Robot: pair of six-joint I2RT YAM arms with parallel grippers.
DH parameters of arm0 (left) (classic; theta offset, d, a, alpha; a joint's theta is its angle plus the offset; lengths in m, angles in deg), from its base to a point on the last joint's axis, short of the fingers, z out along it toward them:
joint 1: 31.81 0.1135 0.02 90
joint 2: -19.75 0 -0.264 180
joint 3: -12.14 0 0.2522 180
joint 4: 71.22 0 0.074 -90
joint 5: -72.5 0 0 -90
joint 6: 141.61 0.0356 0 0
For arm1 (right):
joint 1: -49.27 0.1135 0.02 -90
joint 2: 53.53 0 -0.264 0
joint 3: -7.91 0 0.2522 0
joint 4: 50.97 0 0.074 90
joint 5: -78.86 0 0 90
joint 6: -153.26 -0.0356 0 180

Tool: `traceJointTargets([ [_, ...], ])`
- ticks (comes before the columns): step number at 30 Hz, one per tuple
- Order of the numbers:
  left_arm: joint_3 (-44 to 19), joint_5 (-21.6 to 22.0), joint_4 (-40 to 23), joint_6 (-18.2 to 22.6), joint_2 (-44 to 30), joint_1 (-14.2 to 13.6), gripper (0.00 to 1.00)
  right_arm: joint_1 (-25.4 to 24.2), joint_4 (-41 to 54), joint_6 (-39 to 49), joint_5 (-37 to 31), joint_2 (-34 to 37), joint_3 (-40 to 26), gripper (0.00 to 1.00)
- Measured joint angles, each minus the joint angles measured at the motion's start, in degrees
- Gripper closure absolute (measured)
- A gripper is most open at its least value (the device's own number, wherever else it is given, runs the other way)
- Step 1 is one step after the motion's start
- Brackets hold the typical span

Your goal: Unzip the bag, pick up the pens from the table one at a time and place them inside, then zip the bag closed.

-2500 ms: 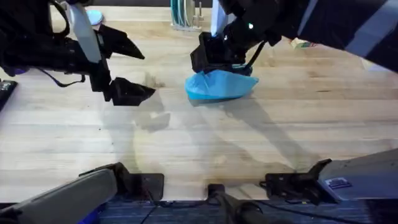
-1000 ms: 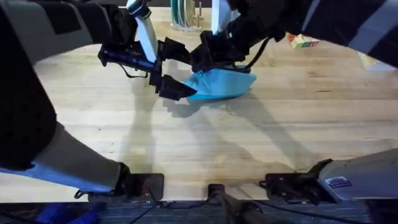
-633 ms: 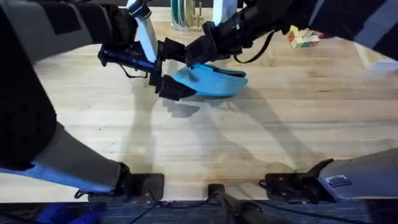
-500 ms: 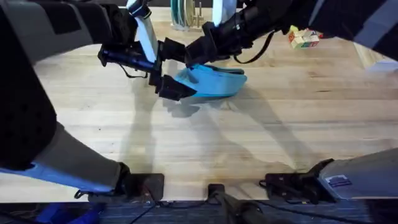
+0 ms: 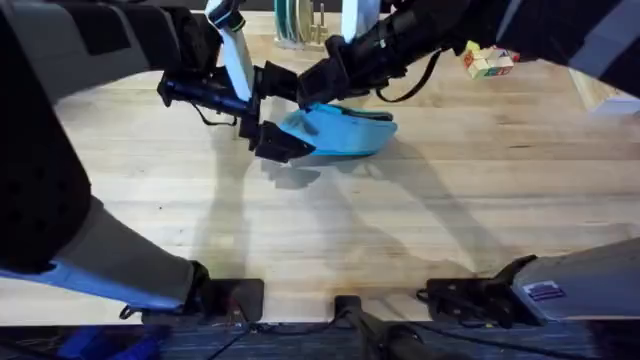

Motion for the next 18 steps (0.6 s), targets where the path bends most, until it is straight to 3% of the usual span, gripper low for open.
traceJointTargets([
  [1,0.0,0.1,0.0,0.0,0.0,0.0,0.030,0.0,0.0,0.0,0.0,0.0,0.0,0.970],
  [4,0.0,0.3,-0.1,0.0,0.0,0.0,0.222,0.0,0.0,0.0,0.0,0.0,0.0,0.970],
  [8,0.0,0.3,0.5,0.1,0.0,0.1,0.580,0.0,0.1,0.0,0.2,0.0,0.0,0.970],
  [10,0.0,0.2,0.6,0.0,0.0,0.1,0.842,0.0,0.3,0.0,-0.1,0.0,0.0,0.970],
  [11,0.0,0.1,0.8,0.3,0.0,0.1,0.922,0.0,0.5,0.0,-0.3,0.0,0.0,0.970],
  [18,0.0,0.0,1.2,0.2,0.0,0.2,0.955,0.0,0.6,0.0,-1.8,0.0,-0.1,0.971],
])
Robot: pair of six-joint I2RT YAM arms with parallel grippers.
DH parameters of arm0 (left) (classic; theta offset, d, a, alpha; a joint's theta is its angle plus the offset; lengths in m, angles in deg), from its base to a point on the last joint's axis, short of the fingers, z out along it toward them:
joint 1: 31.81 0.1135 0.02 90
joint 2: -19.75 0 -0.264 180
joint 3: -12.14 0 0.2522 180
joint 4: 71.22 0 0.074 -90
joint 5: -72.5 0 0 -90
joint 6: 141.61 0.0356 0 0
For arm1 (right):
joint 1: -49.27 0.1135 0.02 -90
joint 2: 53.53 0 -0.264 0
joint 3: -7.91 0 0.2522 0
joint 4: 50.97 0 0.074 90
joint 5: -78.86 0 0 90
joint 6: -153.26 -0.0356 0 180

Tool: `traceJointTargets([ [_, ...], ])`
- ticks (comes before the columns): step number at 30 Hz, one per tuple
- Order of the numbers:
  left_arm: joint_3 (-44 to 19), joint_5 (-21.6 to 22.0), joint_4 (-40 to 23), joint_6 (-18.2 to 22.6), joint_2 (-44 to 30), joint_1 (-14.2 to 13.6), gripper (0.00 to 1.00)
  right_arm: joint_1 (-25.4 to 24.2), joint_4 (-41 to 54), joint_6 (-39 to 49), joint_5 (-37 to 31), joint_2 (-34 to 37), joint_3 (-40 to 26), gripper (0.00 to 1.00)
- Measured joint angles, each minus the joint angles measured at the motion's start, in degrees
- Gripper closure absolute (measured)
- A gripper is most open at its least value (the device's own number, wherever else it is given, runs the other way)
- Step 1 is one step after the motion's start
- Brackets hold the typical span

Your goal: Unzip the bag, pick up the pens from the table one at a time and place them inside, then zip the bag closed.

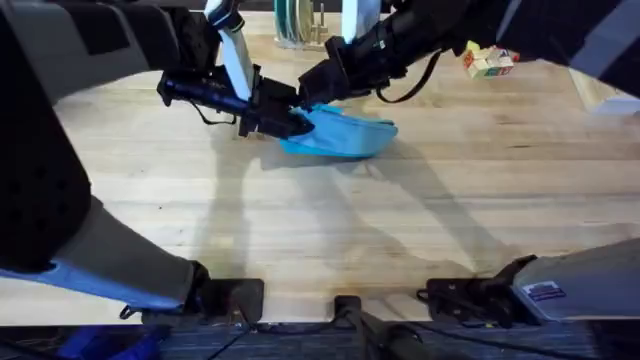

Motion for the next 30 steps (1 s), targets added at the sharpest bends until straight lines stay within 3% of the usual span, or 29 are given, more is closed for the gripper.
traceJointTargets([
  [9,0.0,-0.2,0.0,0.0,0.0,0.0,0.959,-2.9,3.8,1.3,-3.8,0.0,-0.6,0.971],
  [21,0.0,-1.3,0.5,0.0,0.0,-0.7,0.958,-17.1,15.5,9.1,-3.3,0.0,-0.7,0.971],
  [30,0.0,-1.5,-0.1,0.0,0.0,-1.5,0.958,-24.0,18.0,14.8,-7.4,0.6,-0.7,0.970],
])
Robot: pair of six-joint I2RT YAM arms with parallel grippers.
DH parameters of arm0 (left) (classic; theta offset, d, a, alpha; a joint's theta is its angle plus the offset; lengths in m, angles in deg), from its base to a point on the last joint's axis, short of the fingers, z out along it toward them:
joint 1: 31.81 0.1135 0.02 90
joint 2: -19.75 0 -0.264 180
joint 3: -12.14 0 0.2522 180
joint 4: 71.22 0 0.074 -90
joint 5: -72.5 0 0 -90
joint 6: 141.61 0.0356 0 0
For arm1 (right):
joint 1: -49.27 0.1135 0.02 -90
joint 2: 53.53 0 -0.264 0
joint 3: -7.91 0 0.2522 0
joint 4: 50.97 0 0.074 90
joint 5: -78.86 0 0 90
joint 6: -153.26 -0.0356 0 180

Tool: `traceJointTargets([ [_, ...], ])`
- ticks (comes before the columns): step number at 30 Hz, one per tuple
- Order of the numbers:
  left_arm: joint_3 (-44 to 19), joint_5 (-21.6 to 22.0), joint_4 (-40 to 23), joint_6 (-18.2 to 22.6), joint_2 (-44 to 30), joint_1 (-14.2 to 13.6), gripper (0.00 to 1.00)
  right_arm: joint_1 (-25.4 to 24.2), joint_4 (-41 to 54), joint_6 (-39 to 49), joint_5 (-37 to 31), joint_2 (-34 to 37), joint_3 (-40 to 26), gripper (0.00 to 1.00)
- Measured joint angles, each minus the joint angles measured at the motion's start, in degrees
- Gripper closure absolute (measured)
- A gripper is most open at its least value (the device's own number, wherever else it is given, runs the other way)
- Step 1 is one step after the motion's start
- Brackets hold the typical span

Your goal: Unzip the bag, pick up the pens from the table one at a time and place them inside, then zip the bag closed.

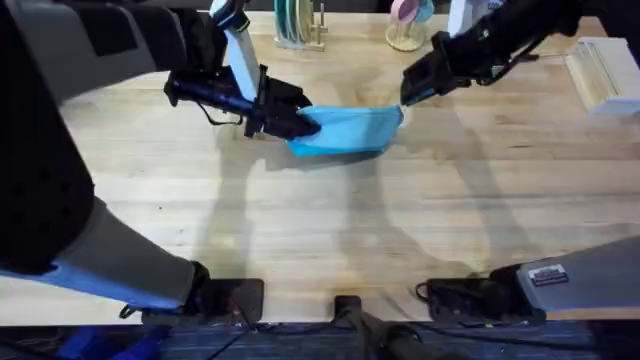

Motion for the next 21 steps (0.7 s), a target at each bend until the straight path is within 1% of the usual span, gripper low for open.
traceJointTargets([
  [6,0.0,1.0,-0.1,0.0,0.0,0.1,0.958,-2.9,-0.3,1.0,-1.1,4.9,0.2,0.969],
  [12,0.0,1.0,-0.1,0.0,0.0,0.1,0.958,-5.3,-1.4,0.9,1.0,8.0,0.2,0.968],
  [21,0.0,2.0,-0.1,0.0,0.0,0.1,0.958,-6.2,-1.6,0.5,2.3,11.9,0.2,0.968],
])
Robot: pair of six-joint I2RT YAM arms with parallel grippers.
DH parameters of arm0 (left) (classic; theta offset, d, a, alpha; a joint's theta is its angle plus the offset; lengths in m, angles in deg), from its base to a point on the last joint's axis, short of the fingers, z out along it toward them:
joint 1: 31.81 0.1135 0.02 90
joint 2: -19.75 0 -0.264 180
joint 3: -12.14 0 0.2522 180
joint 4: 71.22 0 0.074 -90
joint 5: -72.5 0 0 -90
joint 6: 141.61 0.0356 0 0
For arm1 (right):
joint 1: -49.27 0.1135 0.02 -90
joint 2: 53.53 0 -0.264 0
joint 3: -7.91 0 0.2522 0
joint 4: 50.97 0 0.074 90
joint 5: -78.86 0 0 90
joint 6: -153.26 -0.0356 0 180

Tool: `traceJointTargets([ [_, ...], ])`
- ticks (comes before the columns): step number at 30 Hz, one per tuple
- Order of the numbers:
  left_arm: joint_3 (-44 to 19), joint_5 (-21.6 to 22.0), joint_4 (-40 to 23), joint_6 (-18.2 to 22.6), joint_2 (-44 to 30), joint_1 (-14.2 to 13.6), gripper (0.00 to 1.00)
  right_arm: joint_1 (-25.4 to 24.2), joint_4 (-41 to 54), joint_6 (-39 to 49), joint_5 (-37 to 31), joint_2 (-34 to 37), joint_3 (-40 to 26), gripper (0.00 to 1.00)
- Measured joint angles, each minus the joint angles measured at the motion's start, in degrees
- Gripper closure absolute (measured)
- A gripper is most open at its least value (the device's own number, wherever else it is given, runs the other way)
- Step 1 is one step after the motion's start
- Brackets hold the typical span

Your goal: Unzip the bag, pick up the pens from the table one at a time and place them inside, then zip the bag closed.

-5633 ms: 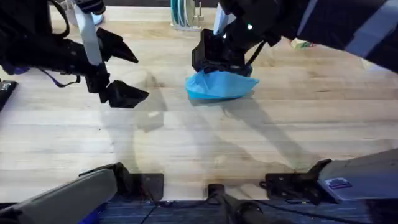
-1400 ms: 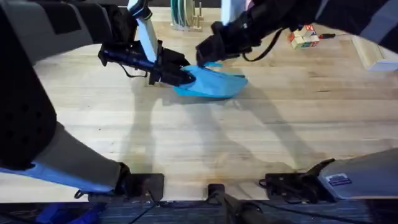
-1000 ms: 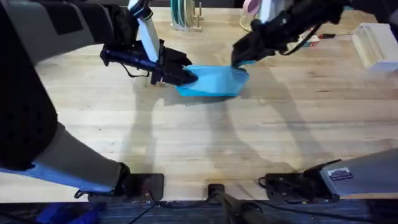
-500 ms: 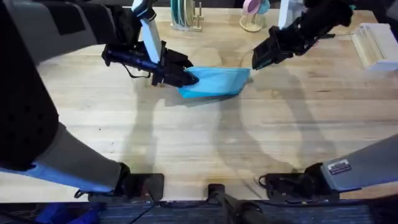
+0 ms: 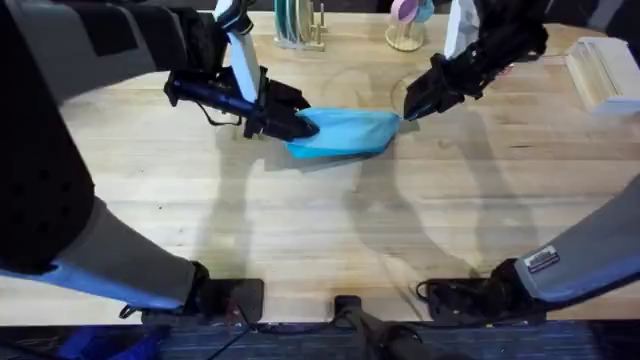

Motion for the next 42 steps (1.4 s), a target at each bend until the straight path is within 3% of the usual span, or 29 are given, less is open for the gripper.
traceJointTargets([
  [12,0.0,0.2,0.0,0.0,0.0,0.0,0.958,0.1,-0.1,0.0,-0.8,-2.8,0.2,0.968],
  [13,0.0,0.2,0.0,0.0,0.0,0.0,0.958,0.2,0.0,-0.2,-1.2,-3.9,0.3,0.922],
  [19,0.1,1.7,-0.9,0.0,0.0,1.3,0.958,0.5,0.6,0.1,-8.1,-12.4,0.3,0.060],
  [23,0.1,1.7,-0.9,0.0,0.0,1.4,0.943,3.0,-0.1,0.3,-9.5,-17.5,0.3,0.007],
  [28,0.1,1.0,-1.1,0.2,0.0,1.4,0.163,5.4,-1.7,0.3,-10.1,-20.5,0.3,0.006],
  [29,0.1,0.8,-1.2,0.0,0.0,1.4,0.052,5.6,-1.8,0.3,-10.1,-20.5,0.3,0.006],
  [31,0.1,0.7,-1.2,0.0,0.0,1.4,0.011,5.9,-1.8,0.3,-10.2,-20.5,0.3,0.005],
  [37,0.1,1.6,-0.7,0.0,0.0,1.4,0.008,7.4,-2.5,0.3,-10.3,-20.5,0.3,0.005],
  [42,-1.9,3.9,-6.7,0.0,0.0,2.3,0.006,8.4,-2.3,0.3,-10.3,-20.5,0.3,0.005],
])
